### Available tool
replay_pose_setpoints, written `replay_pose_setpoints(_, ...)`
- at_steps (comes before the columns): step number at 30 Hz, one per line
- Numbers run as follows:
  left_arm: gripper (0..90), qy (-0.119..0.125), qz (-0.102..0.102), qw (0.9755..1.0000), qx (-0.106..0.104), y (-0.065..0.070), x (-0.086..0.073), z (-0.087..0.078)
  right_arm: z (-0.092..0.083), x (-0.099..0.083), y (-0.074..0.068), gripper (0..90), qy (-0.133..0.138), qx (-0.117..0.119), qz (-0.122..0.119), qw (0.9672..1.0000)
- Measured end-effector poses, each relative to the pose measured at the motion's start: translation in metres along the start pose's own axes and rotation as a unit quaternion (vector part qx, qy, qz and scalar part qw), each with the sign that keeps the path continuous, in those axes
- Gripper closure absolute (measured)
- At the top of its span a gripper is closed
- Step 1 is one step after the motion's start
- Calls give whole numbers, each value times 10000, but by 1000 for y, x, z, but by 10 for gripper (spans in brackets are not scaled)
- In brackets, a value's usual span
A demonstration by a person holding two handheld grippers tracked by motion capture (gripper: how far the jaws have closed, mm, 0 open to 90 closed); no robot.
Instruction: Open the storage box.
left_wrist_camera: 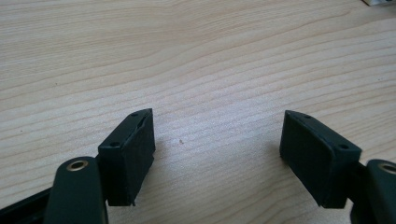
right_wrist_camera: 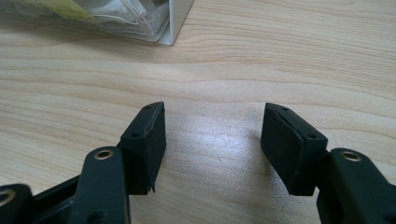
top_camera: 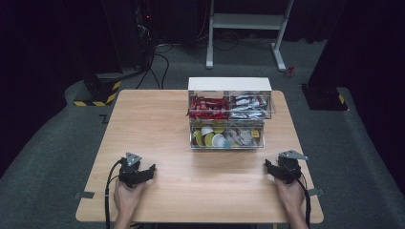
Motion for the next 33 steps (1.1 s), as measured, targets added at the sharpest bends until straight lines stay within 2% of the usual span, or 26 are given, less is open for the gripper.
replay_pose_setpoints(10,268,-1,4,10000,-6,0,0,0,0,0,0,408,-3,-3,14,10000)
replay_pose_setpoints(14,269,-4,5,10000,-13,0,0,0,0,0,1,456,-7,0,7,10000)
replay_pose_setpoints(20,270,1,7,10000,-24,0,0,0,-3,0,0,466,-8,44,-45,10000)
replay_pose_setpoints(25,270,2,7,10000,-24,0,0,0,-12,5,-2,477,150,211,84,9996)
replay_pose_setpoints(33,270,2,9,10000,-24,0,0,0,-31,11,1,517,334,314,103,9989)
Point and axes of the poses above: each handheld gripper's, and its own axes: z roughly forward along the jaws, x roughly out of its top, y roughly to its right, the point moved 7 cm from there along z, roughly forward along the jaws, and after that the axes turned 4 degrees about -x, right-handed, at the moved point
